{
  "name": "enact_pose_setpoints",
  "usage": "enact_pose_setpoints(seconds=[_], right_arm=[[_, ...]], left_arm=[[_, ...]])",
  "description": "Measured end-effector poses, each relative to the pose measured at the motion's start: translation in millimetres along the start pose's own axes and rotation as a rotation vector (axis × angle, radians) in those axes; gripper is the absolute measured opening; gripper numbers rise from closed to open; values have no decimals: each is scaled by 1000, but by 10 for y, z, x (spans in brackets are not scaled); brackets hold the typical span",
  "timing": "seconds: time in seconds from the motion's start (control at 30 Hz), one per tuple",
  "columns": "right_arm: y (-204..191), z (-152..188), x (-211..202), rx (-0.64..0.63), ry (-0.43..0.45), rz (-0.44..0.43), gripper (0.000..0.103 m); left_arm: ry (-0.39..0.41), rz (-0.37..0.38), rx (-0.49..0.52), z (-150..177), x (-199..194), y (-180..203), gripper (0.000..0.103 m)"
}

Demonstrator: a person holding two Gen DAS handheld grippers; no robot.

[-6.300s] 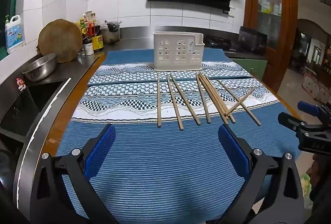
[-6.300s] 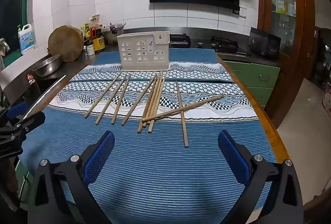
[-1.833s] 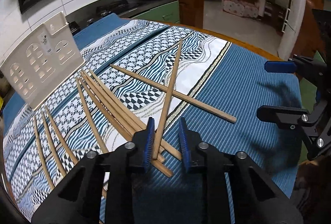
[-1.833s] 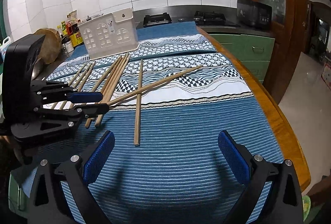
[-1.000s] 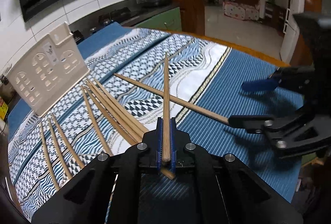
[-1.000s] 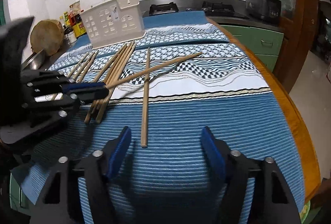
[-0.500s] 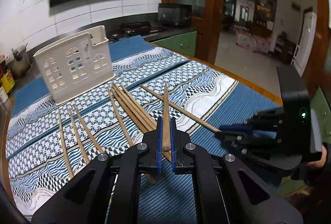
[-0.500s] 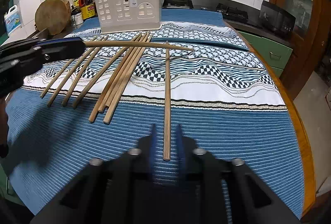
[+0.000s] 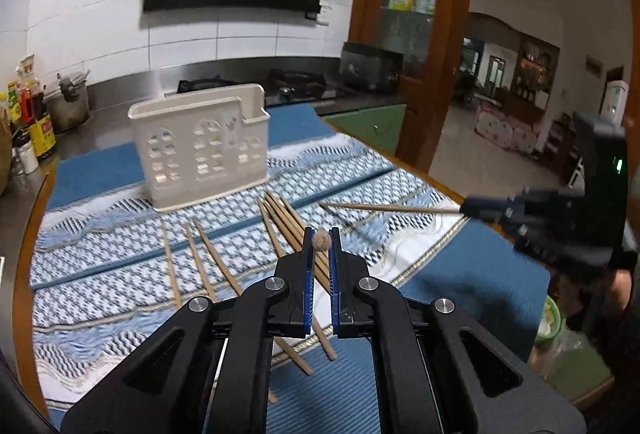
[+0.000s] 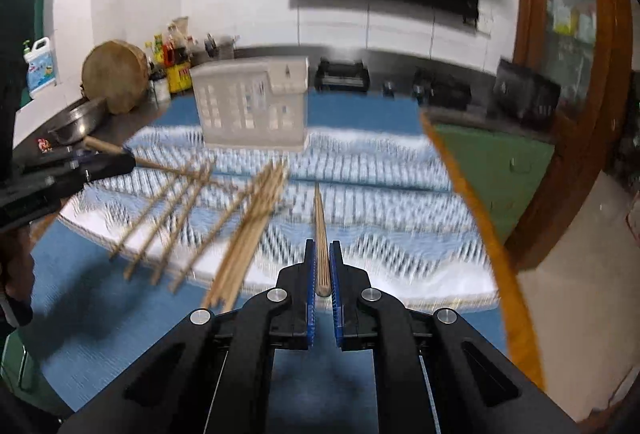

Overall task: Organize utensils
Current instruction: 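Lift both chopsticks over the white holder and open both tools to drop them in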

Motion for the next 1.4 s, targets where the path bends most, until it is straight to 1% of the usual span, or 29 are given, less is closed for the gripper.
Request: enact_pose_setpoints(seconds=[0.13,0.27,0.33,0.53,0.67,0.87,1.0,1.03,1.07,1.2,1.3,1.4], right_arm=[[-7,-458,-59,-77,24,-11,7],[-17,-885,-37,-130,12,-36,7],[-27,-1048,-22,-146,4,-43,7],[-68,-1458,47,-185,-26,-71,7],[-76,-1708,57,-189,-21,-81,7],[-70,-2272,112,-154,-2,-112,7],[-103,-2576,174,-149,11,-117,7],[-103,-2629,185,-152,15,-112,7],[-112,-2684,202,-153,18,-111,7],[-143,-2894,343,-139,23,-121,7],[-148,-2947,543,-131,5,-122,7],[-155,-2906,788,-124,-25,-123,7]], left_arm=[[20,-22,-3,-169,-74,-124,5],[17,-40,-25,-339,-68,-291,5],[19,-34,-45,-415,-67,-360,5],[33,-62,-54,-633,-115,-535,5],[45,-76,-57,-834,-154,-662,5],[84,-110,-55,-1285,-239,-863,5],[142,-142,-36,-1709,-362,-964,5],[153,-142,-34,-1794,-389,-978,5],[170,-155,-27,-1912,-422,-1004,5],[221,-197,-18,-2206,-470,-1098,5],[225,-242,-21,-2328,-355,-1207,5],[191,-272,-29,-2336,-163,-1312,5]])
Point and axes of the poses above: each gripper's, at about its wrist camera, not at the fingertips, and x roughly the way its jaws point, y to its right, z to its underside, the point moved 5 cm from there along x, roughly the way its jaws point, and after that the axes turned 4 degrees about -z, right-handed, at the moved point
